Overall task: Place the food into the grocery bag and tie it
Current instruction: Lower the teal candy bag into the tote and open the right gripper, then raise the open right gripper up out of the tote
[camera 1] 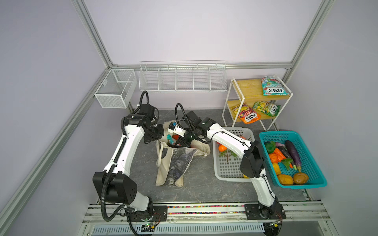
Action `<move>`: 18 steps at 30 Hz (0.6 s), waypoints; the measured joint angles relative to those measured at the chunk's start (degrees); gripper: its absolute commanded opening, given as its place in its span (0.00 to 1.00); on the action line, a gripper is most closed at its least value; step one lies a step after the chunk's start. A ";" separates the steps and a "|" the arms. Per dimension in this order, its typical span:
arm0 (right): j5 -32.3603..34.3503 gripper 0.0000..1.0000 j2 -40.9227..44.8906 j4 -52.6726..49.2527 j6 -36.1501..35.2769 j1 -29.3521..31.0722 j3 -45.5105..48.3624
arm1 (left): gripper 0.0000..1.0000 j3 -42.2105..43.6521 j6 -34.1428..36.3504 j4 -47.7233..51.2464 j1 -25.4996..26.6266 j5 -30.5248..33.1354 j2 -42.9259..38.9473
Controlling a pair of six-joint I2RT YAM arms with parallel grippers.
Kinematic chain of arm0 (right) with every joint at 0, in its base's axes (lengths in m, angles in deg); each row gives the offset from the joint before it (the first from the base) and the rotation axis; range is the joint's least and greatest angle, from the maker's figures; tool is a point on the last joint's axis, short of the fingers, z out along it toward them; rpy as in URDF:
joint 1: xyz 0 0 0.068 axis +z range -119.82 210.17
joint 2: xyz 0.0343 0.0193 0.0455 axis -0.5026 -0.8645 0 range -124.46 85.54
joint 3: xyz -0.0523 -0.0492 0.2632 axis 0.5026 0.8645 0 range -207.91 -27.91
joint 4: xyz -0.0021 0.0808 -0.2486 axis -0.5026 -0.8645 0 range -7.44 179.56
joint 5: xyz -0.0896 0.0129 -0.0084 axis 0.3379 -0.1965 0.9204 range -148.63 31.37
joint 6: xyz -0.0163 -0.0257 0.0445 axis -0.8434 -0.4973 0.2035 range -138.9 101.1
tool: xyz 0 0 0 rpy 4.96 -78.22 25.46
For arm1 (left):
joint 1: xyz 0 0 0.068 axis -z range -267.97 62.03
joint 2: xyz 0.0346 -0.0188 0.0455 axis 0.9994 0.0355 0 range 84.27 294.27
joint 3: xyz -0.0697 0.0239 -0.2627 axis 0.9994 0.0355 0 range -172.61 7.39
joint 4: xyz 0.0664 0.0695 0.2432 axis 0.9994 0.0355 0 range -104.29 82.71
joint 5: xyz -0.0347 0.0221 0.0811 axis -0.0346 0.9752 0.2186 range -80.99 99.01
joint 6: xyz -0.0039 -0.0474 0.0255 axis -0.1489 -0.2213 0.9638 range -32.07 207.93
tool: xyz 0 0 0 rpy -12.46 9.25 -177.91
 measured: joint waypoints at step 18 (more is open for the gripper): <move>12.20 0.88 8.39 1.40 1.33 -0.76 -0.42 | 0.00 -0.13 0.85 0.85 -0.02 3.98 0.83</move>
